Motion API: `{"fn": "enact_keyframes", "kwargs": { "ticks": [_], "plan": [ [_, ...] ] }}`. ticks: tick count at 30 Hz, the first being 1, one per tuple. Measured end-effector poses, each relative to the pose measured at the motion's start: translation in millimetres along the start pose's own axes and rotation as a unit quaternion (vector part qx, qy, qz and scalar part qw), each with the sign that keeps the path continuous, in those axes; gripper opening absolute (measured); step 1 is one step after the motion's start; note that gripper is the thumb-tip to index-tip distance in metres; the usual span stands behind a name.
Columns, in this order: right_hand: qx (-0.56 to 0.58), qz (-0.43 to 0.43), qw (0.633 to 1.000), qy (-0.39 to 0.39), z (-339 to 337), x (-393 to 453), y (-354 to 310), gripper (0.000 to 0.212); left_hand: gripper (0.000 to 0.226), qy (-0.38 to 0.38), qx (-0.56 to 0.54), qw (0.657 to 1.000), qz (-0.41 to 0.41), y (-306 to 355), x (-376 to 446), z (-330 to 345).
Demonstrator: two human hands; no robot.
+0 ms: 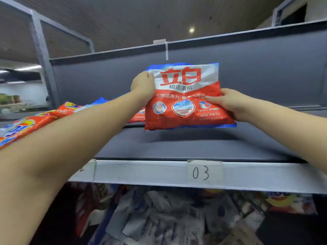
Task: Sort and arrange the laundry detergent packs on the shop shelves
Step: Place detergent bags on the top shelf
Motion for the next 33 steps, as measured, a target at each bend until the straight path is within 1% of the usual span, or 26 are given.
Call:
{"fn": "enact_keyframes", "kwargs": {
  "ticks": [4, 5, 6, 7, 9, 10, 12, 15, 18, 20, 22, 25, 28, 31, 33],
  "plan": [
    [-0.048, 0.018, 0.998, -0.023, 81.3, 14.4, 2.0, 0.037, 0.041, -0.007, 0.120, 0.993, 0.004, -71.6, 17.5, -41.6],
    [-0.060, 0.024, 0.997, -0.030, 101.7, 19.0, 6.5, 0.038, 0.041, -0.010, 0.150, 0.989, 0.003, -91.1, 18.9, -49.1],
    [-0.097, 0.021, 0.995, -0.025, 119.0, 24.5, 11.6, 0.038, 0.040, -0.015, 0.181, 0.983, 0.003, -110.2, 18.9, -54.4],
    [-0.176, 0.005, 0.984, -0.015, 132.6, 29.4, 15.4, 0.039, 0.039, -0.026, 0.212, 0.977, 0.004, -127.4, 17.9, -56.4],
    [-0.360, -0.039, 0.932, 0.018, 147.2, 34.0, 15.4, 0.044, 0.036, -0.052, 0.268, 0.962, 0.014, -153.0, 13.0, -53.8],
    [-0.409, -0.050, 0.911, 0.026, 150.0, 32.5, 12.8, 0.045, 0.036, -0.061, 0.291, 0.954, 0.026, -159.2, 10.8, -51.5],
    [-0.456, -0.055, 0.888, 0.024, 147.8, 27.3, 5.9, 0.041, 0.035, -0.071, 0.314, 0.945, 0.053, -160.1, 8.8, -47.7],
    [-0.467, -0.051, 0.882, 0.031, 136.7, 8.0, -6.0, 0.031, 0.035, -0.095, 0.336, 0.933, 0.084, -152.0, 5.1, -46.0],
    [-0.498, -0.090, 0.861, 0.045, 137.2, -11.8, -25.6, 0.037, 0.037, -0.115, 0.388, 0.906, 0.124, -139.1, -2.6, -50.8],
    [-0.522, -0.121, 0.843, 0.050, 141.5, -23.6, -38.1, 0.035, 0.036, -0.107, 0.415, 0.891, 0.151, -127.1, -8.9, -56.7],
    [-0.544, -0.154, 0.823, 0.053, 148.4, -38.5, -51.3, 0.033, 0.035, -0.092, 0.415, 0.889, 0.173, -112.4, -19.4, -64.7],
    [-0.557, -0.209, 0.803, 0.044, 162.0, -68.3, -70.3, 0.031, 0.036, -0.077, 0.382, 0.894, 0.220, -86.7, -45.7, -77.3],
    [-0.552, -0.266, 0.790, 0.030, 174.6, -107.9, -85.6, 0.034, 0.037, -0.068, 0.347, 0.896, 0.270, -58.8, -84.1, -93.3],
    [-0.543, -0.315, 0.778, 0.030, 178.0, -152.2, -89.2, 0.031, 0.037, -0.069, 0.299, 0.908, 0.285, -39.0, -131.5, -110.1],
    [-0.529, -0.329, 0.782, 0.026, 174.2, -183.5, -82.7, 0.029, 0.037, -0.073, 0.264, 0.917, 0.289, -29.9, -168.6, -120.9]
  ]
}}
Point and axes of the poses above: each hand's wrist, its own x-axis towards the middle knuckle, its own z-axis out of the palm, y = z × x, the point moved 10 cm from there along x, towards the middle knuckle, and after that the axes turned 8 degrees about y, right-handed, at the moved point
